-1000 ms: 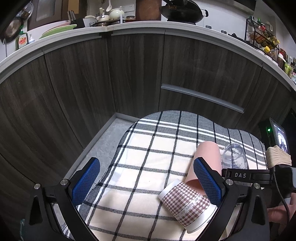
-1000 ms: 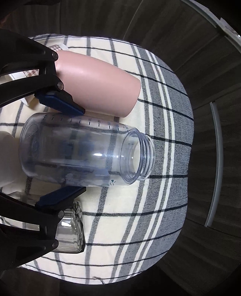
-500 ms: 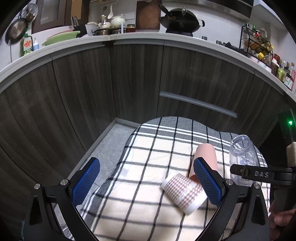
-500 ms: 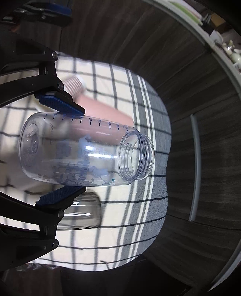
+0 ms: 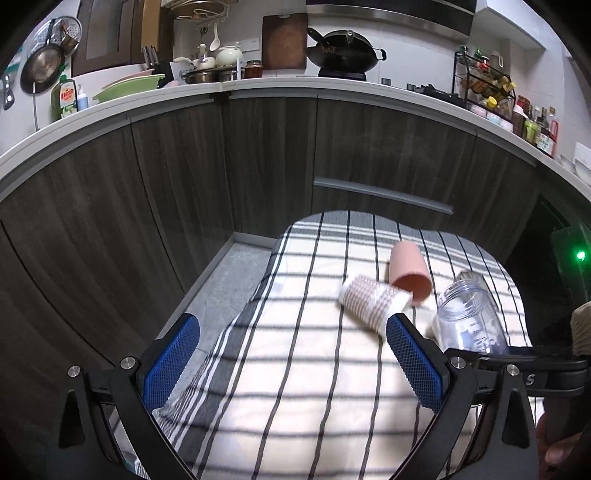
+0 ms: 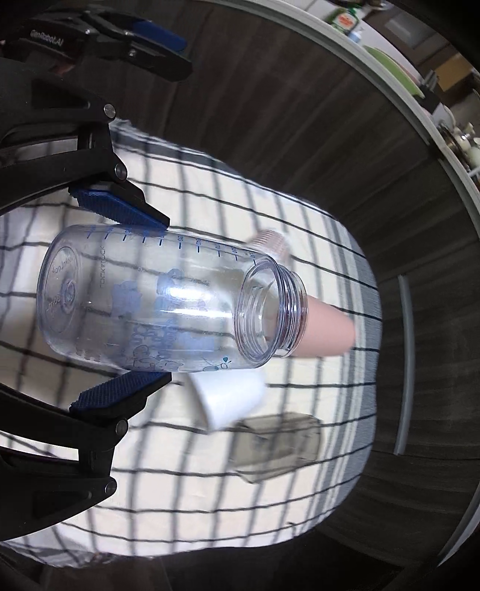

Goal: Flip cup upside down
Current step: 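Lift the clear bottle with the right gripper and tilt it upright, then grasp the clear bottle with the left gripper from the right gripper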

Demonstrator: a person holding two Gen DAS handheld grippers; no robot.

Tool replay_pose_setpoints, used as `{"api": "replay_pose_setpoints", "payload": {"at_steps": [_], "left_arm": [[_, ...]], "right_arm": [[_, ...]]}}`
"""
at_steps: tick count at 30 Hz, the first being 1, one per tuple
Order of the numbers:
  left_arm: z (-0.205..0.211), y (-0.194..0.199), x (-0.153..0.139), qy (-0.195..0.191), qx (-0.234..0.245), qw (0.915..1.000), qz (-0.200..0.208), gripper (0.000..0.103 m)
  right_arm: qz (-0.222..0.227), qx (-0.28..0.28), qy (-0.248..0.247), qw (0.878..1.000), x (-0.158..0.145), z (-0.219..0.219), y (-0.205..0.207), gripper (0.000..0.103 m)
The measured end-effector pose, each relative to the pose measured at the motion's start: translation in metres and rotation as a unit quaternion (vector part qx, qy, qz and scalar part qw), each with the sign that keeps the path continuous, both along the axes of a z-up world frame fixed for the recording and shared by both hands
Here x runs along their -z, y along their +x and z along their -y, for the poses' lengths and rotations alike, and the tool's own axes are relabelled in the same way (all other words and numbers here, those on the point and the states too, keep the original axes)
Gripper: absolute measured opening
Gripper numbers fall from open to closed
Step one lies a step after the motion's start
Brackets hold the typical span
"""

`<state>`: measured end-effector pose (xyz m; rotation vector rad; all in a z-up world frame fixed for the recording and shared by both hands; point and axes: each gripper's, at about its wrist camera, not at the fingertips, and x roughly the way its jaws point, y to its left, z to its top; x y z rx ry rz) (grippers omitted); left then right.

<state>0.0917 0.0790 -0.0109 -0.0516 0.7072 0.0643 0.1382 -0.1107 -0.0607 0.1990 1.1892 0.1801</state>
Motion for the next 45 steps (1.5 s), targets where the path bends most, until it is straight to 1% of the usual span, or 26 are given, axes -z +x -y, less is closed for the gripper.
{"api": "replay_pose_setpoints", "payload": {"at_steps": [4,9,18,21,28,32,36,38,40,43,45], "left_arm": [[-0.006,-0.019,0.013,0.000,0.001,0.9999,-0.012,0.103],[-0.012,-0.033,0.025,0.003,-0.001,0.9999,-0.016,0.103],[-0.012,-0.041,0.043,0.004,0.000,0.9997,-0.024,0.103],[-0.012,-0.041,0.046,0.003,0.001,0.9996,-0.027,0.103],[-0.012,-0.045,0.042,0.009,-0.001,0.9997,-0.023,0.103],[-0.007,-0.047,0.039,0.013,0.002,0.9996,-0.023,0.103],[0.000,-0.052,0.035,0.015,0.006,0.9996,-0.021,0.103],[0.006,-0.054,0.033,0.015,0.010,0.9996,-0.020,0.103],[0.017,-0.058,0.033,0.016,0.020,0.9995,-0.020,0.103],[0.037,-0.062,0.035,0.015,0.041,0.9989,-0.016,0.103],[0.050,-0.066,0.037,0.010,0.057,0.9983,-0.007,0.103]], "right_arm": [[-0.018,-0.002,0.006,1.000,0.021,-0.006,-0.024,0.074],[-0.039,-0.005,0.016,0.999,0.045,-0.013,-0.044,0.074],[-0.067,0.007,0.011,0.998,0.081,-0.020,-0.052,0.074],[-0.059,0.003,0.007,0.998,0.081,-0.022,-0.053,0.074],[-0.064,0.008,0.013,0.998,0.082,-0.020,-0.053,0.075],[-0.050,0.003,0.010,0.999,0.074,-0.017,-0.056,0.083],[-0.038,0.004,0.010,0.999,0.065,-0.009,-0.060,0.084],[-0.024,0.008,0.009,1.000,0.056,-0.002,-0.065,0.084],[-0.005,0.013,0.002,1.000,0.046,0.007,-0.072,0.084],[0.045,0.028,-0.025,0.998,0.024,0.023,-0.088,0.084],[0.084,0.046,-0.049,0.994,0.010,0.036,-0.101,0.084]]}}
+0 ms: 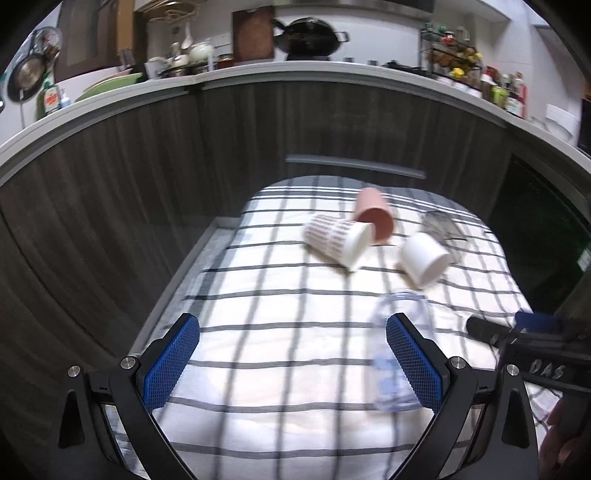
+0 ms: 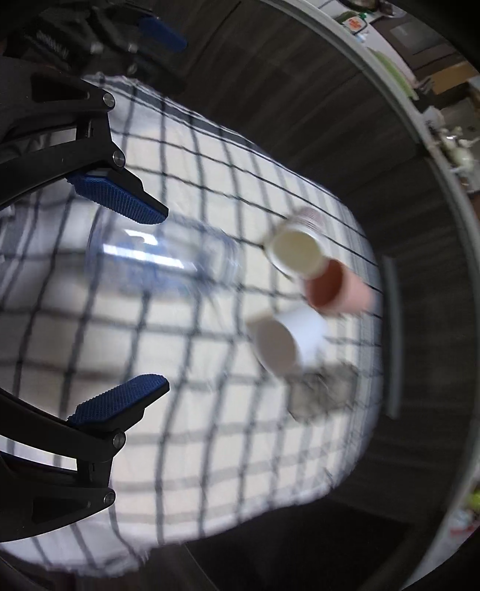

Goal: Flip cup upside down
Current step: 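Grasp the clear bottle with the left gripper from the right gripper, then rotate the bottle with the left gripper so its mouth points down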

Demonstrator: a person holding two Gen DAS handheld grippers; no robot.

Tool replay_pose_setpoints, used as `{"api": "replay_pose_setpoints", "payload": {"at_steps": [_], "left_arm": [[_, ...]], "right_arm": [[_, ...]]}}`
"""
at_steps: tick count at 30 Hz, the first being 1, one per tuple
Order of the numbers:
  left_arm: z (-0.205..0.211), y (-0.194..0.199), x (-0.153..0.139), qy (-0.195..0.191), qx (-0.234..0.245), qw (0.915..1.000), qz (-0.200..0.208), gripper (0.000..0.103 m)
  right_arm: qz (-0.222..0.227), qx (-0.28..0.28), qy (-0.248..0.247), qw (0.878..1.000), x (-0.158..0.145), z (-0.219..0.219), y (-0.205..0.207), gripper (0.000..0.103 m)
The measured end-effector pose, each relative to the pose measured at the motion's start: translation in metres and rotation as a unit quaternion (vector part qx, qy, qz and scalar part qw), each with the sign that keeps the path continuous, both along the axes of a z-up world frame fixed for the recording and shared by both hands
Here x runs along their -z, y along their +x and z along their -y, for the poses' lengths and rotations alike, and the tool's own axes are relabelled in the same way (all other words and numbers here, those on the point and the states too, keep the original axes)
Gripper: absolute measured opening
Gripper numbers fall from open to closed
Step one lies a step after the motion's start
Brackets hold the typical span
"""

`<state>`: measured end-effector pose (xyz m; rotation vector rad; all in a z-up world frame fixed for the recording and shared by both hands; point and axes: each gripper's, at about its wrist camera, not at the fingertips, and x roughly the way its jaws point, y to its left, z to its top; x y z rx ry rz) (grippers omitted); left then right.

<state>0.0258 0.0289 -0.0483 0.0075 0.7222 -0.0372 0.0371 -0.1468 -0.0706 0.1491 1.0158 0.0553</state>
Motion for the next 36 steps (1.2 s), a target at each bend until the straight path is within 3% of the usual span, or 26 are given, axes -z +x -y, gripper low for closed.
{"api": "replay_pose_setpoints", "payload": {"at_steps": [7,11,23,25,28,31,33,35,36], "left_arm": [[0.045,-0.015,0.018,-0.015,0.084,0.9954,0.044,0.103],[0.057,-0.014,0.031,-0.027,0.094,0.9944,0.042,0.103],[0.084,-0.014,0.069,0.003,0.104,0.9932,0.053,0.102],[0.085,-0.008,0.079,0.006,0.095,0.9949,0.032,0.102],[0.082,0.002,0.092,0.003,0.072,0.9974,0.000,0.096],[0.082,0.004,0.097,0.001,0.069,0.9976,-0.007,0.092],[0.085,0.002,0.098,0.004,0.077,0.9970,-0.006,0.085],[0.086,0.002,0.099,0.001,0.087,0.9962,-0.008,0.072],[0.087,0.001,0.099,0.002,0.090,0.9959,-0.009,0.072]], "right_arm": [[0.103,0.067,-0.066,0.990,-0.030,0.040,-0.034,0.084],[0.132,0.083,-0.095,0.983,-0.034,0.048,-0.042,0.086],[0.138,0.116,-0.115,0.977,-0.019,0.075,-0.046,0.086],[0.134,0.123,-0.110,0.977,-0.015,0.081,-0.044,0.086],[0.124,0.133,-0.101,0.978,-0.011,0.089,-0.041,0.086],[0.113,0.141,-0.088,0.980,-0.005,0.096,-0.038,0.086],[0.107,0.144,-0.084,0.980,-0.002,0.098,-0.037,0.086],[0.105,0.144,-0.083,0.980,-0.001,0.099,-0.037,0.086],[0.104,0.144,-0.083,0.981,-0.001,0.099,-0.036,0.086]]}}
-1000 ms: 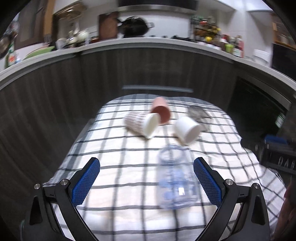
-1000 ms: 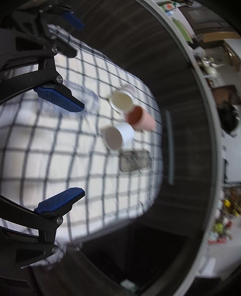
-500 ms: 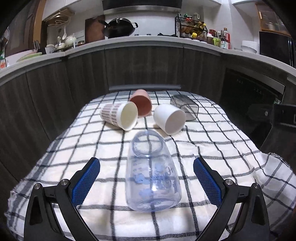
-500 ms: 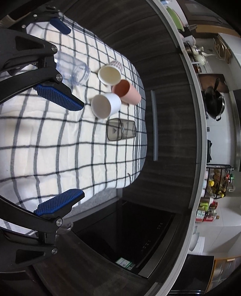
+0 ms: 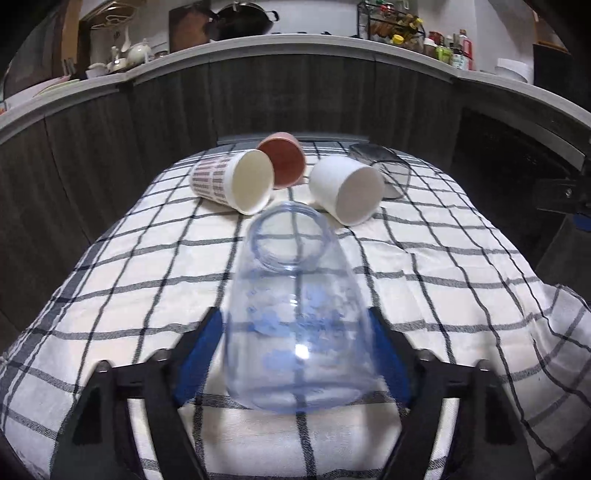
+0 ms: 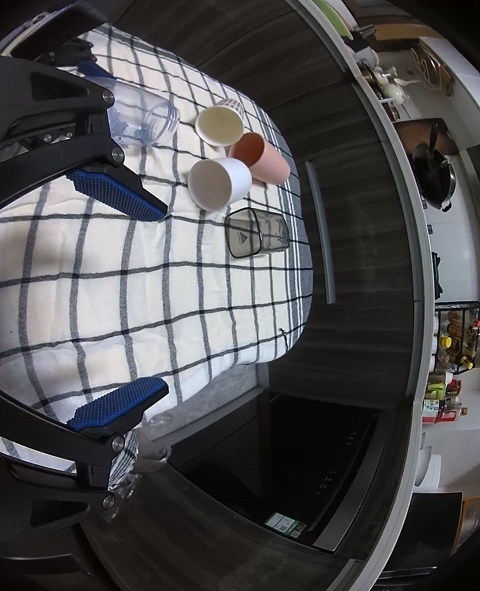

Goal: Flip cup upside down
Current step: 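Rotate the bottle with the left gripper so its mouth points down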

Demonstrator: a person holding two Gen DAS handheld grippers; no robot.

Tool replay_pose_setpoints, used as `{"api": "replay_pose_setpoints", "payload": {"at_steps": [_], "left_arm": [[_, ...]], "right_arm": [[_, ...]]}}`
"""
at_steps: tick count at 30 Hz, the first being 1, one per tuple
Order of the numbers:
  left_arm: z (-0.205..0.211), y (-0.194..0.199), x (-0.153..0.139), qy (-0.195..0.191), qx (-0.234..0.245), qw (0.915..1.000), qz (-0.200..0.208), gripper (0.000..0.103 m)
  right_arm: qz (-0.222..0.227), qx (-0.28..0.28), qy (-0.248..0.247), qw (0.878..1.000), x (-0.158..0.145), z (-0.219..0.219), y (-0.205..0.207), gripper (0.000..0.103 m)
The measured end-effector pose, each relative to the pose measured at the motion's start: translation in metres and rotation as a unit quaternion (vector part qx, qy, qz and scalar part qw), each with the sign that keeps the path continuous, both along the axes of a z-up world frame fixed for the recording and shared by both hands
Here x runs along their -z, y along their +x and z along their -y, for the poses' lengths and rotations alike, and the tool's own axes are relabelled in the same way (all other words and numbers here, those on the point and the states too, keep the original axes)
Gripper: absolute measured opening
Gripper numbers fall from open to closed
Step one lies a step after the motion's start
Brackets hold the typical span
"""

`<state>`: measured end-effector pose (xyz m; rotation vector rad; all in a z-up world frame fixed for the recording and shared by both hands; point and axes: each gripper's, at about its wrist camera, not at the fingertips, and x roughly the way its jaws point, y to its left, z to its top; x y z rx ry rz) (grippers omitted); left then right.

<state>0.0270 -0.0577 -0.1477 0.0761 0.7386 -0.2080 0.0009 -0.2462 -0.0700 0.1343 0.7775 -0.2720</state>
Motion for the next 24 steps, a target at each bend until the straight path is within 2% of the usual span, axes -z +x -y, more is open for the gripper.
{"api": "replay_pose_setpoints", "payload": {"at_steps": [3,10,14,16,19,23,24], "left_arm": [[-0.003,0.002,0.000,-0.008,-0.001,1.0000,-0.002,0.072],[-0.004,-0.003,-0.018,0.003,0.002,0.9997,0.022,0.072],[-0.010,-0.001,-0.036,0.007,0.004,0.9999,0.009,0.072],[-0.014,0.000,-0.046,0.012,0.010,0.9998,-0.011,0.072],[-0.016,0.004,-0.063,0.031,0.033,0.9969,-0.064,0.072],[-0.016,0.018,-0.087,0.065,0.072,0.9860,-0.136,0.072],[-0.017,0.026,-0.090,0.072,0.076,0.9807,-0.165,0.072]], "right_arm": [[-0.001,-0.001,0.001,1.000,0.001,0.000,0.000,0.086],[0.012,-0.014,-0.008,1.000,-0.007,-0.009,-0.002,0.086],[0.023,-0.025,-0.008,0.999,-0.017,-0.016,-0.003,0.086],[0.027,-0.031,0.003,0.999,-0.023,-0.018,-0.003,0.086],[0.021,-0.037,0.032,0.999,-0.033,-0.019,0.001,0.086],[0.007,-0.045,0.082,0.996,-0.049,-0.025,0.016,0.086],[0.005,-0.050,0.093,0.994,-0.055,-0.028,0.023,0.086]]}}
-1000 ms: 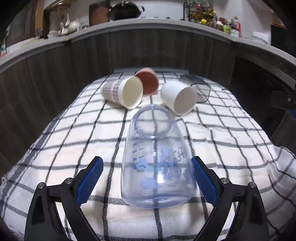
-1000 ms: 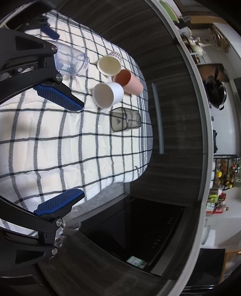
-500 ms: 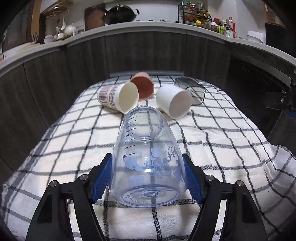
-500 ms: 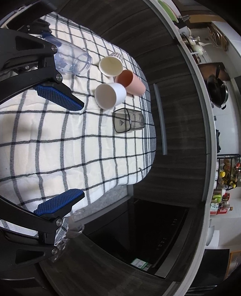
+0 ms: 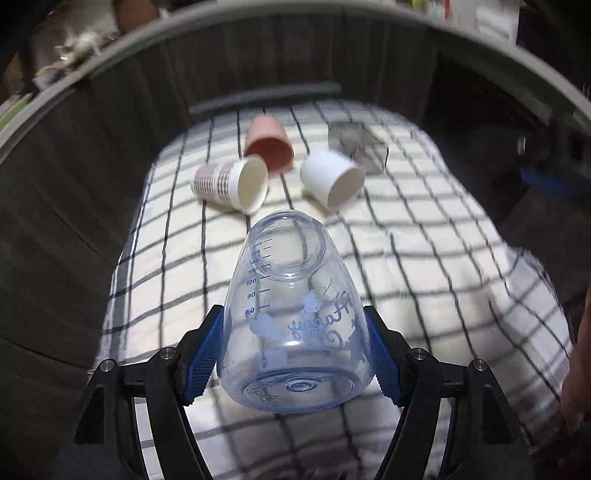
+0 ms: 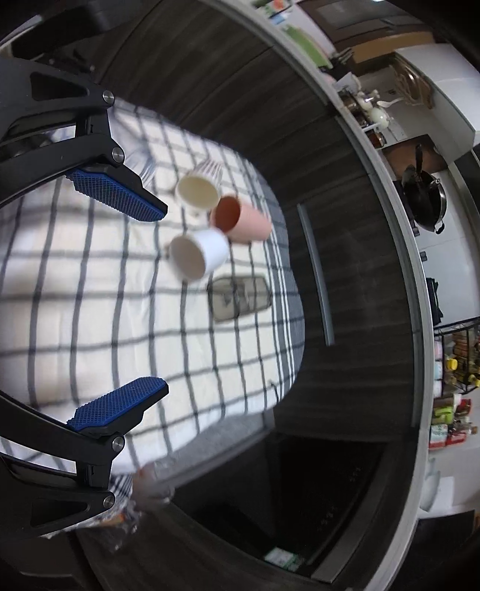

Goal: Flip cup upside down
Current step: 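Rotate the bottle with the left gripper so its mouth points down, then lower the inverted bottle onto the towel and open the left gripper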

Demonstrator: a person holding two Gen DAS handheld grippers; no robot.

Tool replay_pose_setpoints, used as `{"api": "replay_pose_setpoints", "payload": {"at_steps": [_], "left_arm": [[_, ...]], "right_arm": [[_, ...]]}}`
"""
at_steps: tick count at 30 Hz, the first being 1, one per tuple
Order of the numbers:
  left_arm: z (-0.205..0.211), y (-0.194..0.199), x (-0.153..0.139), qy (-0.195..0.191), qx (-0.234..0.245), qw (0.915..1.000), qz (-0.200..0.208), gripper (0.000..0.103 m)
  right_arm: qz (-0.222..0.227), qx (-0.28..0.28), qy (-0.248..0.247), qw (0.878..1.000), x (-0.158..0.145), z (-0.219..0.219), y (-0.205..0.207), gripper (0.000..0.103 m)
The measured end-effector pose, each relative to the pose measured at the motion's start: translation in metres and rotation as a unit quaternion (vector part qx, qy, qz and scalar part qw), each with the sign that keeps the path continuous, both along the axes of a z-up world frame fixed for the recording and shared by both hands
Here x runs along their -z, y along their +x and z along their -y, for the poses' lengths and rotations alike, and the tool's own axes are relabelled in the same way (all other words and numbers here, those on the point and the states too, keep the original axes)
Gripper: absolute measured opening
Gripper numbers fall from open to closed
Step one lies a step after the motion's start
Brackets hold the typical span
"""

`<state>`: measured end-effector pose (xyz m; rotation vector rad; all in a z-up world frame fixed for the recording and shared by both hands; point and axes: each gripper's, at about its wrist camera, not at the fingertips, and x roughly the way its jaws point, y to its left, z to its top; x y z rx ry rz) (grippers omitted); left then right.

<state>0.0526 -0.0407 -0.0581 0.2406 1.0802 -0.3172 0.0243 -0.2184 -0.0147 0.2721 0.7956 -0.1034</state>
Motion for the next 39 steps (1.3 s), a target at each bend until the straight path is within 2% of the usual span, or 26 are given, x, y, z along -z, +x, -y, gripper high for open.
{"api": "replay_pose_setpoints", "payload": {"at_steps": [1,2,4,8,11,13,16,18,21,24,29,30,32,34,39], "left_arm": [[-0.002,0.007,-0.001,0.002,-0.002,0.9995,-0.031,0.072],[-0.005,0.018,0.000,0.004,-0.009,0.9970,-0.077,0.072],[-0.008,0.034,0.000,0.006,-0.012,0.9902,-0.139,0.072],[0.004,0.060,0.004,0.027,0.001,0.9770,-0.211,0.072],[0.011,0.076,0.017,0.031,0.009,0.9595,-0.280,0.072],[0.019,0.083,0.027,0.045,0.020,0.9486,-0.313,0.072],[0.027,0.087,0.040,0.066,0.021,0.9380,-0.340,0.072],[0.030,0.093,0.045,0.066,0.016,0.9338,-0.351,0.073],[0.039,0.102,0.042,0.076,0.021,0.9381,-0.337,0.073],[0.040,0.106,0.048,0.082,0.020,0.9384,-0.335,0.072],[0.040,0.111,0.051,0.074,0.019,0.9424,-0.326,0.074],[0.039,0.111,0.049,0.072,0.020,0.9447,-0.319,0.075],[0.037,0.109,0.043,0.066,0.019,0.9504,-0.303,0.085],[0.033,0.103,0.035,0.049,0.019,0.9558,-0.289,0.089],[0.013,0.083,0.013,-0.001,-0.005,0.9736,-0.228,0.091]], "right_arm": [[-0.002,-0.003,0.008,1.000,-0.003,-0.002,0.005,0.086],[-0.004,-0.004,0.017,1.000,-0.006,-0.003,0.010,0.086],[-0.011,-0.005,0.041,0.999,-0.010,-0.004,0.021,0.086],[-0.032,-0.003,0.078,0.996,-0.007,-0.005,0.043,0.086],[-0.054,0.003,0.103,0.993,0.004,-0.001,0.056,0.086],[-0.071,0.010,0.125,0.990,0.014,0.005,0.066,0.086],[-0.088,0.023,0.140,0.986,0.026,0.015,0.076,0.086],[-0.093,0.028,0.141,0.985,0.033,0.020,0.081,0.086],[-0.100,0.031,0.152,0.983,0.040,0.026,0.088,0.086],[-0.103,0.034,0.158,0.981,0.044,0.031,0.092,0.086],[-0.103,0.033,0.153,0.982,0.045,0.031,0.096,0.086],[-0.103,0.033,0.152,0.982,0.045,0.031,0.096,0.086],[-0.103,0.033,0.153,0.982,0.045,0.030,0.096,0.086],[-0.102,0.032,0.151,0.983,0.044,0.029,0.093,0.086],[-0.078,0.029,0.143,0.986,0.027,0.024,0.074,0.086]]}}
